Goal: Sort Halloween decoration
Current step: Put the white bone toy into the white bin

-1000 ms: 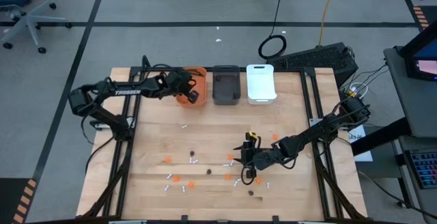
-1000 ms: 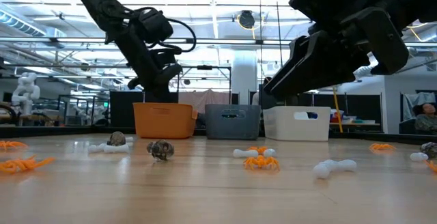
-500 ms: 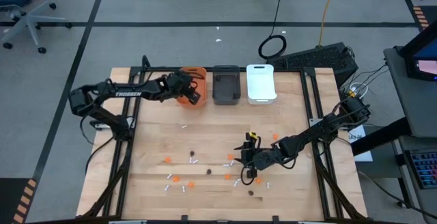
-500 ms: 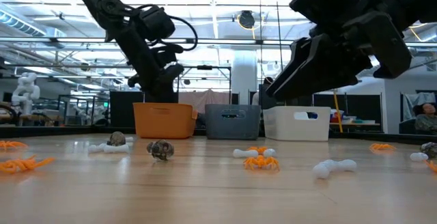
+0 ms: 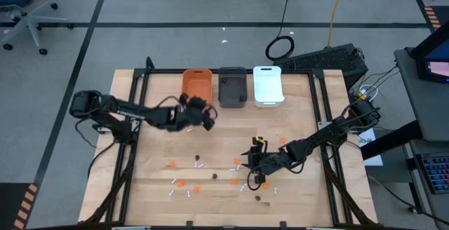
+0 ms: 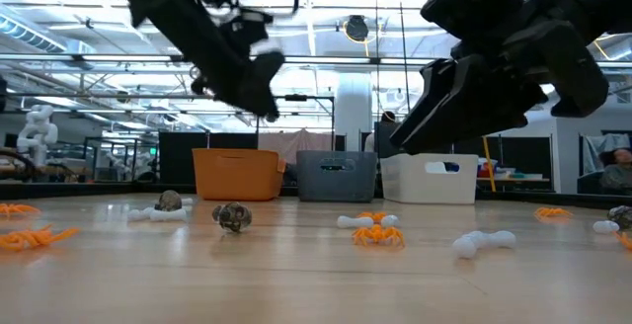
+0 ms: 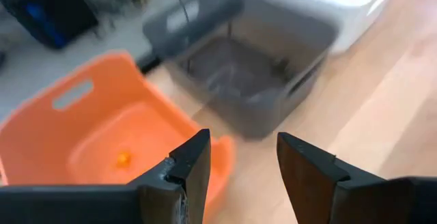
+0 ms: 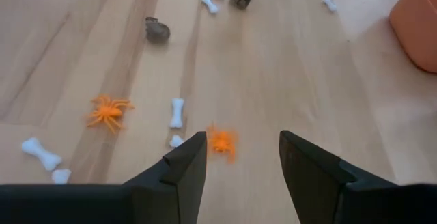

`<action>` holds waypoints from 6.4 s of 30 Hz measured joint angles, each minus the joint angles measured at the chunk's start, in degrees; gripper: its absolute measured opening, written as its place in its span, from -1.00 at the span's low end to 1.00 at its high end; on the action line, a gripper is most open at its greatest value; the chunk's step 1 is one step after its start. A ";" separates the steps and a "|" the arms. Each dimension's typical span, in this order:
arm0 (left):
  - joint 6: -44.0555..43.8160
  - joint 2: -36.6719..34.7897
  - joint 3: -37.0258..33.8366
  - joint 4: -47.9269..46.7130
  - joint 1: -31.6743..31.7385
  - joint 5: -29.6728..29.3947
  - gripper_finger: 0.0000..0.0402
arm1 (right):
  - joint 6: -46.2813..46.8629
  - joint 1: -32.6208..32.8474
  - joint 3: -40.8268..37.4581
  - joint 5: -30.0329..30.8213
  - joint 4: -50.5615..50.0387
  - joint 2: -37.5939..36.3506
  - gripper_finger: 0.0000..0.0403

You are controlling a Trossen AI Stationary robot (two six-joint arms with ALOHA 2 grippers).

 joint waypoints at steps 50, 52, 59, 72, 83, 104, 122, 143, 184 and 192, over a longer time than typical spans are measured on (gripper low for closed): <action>18.39 16.22 -0.55 38.75 -25.94 -0.06 -0.16 | -2.77 -0.19 -0.07 -8.65 14.27 12.73 -0.16; 18.01 16.22 -0.55 38.75 -25.94 0.21 -0.16 | -2.95 -0.33 -0.04 -8.64 15.17 13.58 -0.16; 17.91 16.22 -0.55 38.40 -27.09 0.43 -0.16 | 0.08 -0.45 0.09 -8.36 16.05 15.72 -0.16; 17.83 16.22 -0.52 38.13 -28.43 0.44 -0.16 | 3.77 1.03 0.11 -7.92 13.26 15.85 -0.16; 17.85 16.20 -0.52 38.09 -28.82 0.44 -0.16 | 7.05 2.26 -0.20 -8.77 20.25 16.10 -0.16; 16.34 16.17 -0.50 38.27 -27.60 0.00 -0.16 | 1.65 7.33 -6.72 0.42 33.95 10.52 -0.16; 14.90 16.17 -0.50 37.82 -27.69 -0.06 -0.16 | 6.26 9.08 -7.14 -2.78 39.23 16.35 -0.16; 15.46 16.17 -0.50 37.61 -27.63 -0.06 -0.16 | 11.61 11.35 -7.02 -4.04 27.57 14.84 -0.35; 18.31 16.17 -0.50 37.63 -26.96 -0.33 -0.16 | -2.06 9.27 -7.21 -3.78 17.93 3.82 -0.99; 18.07 16.17 -0.50 37.63 -26.99 -0.33 -0.16 | -3.67 6.44 -7.17 -3.69 14.57 1.51 -0.99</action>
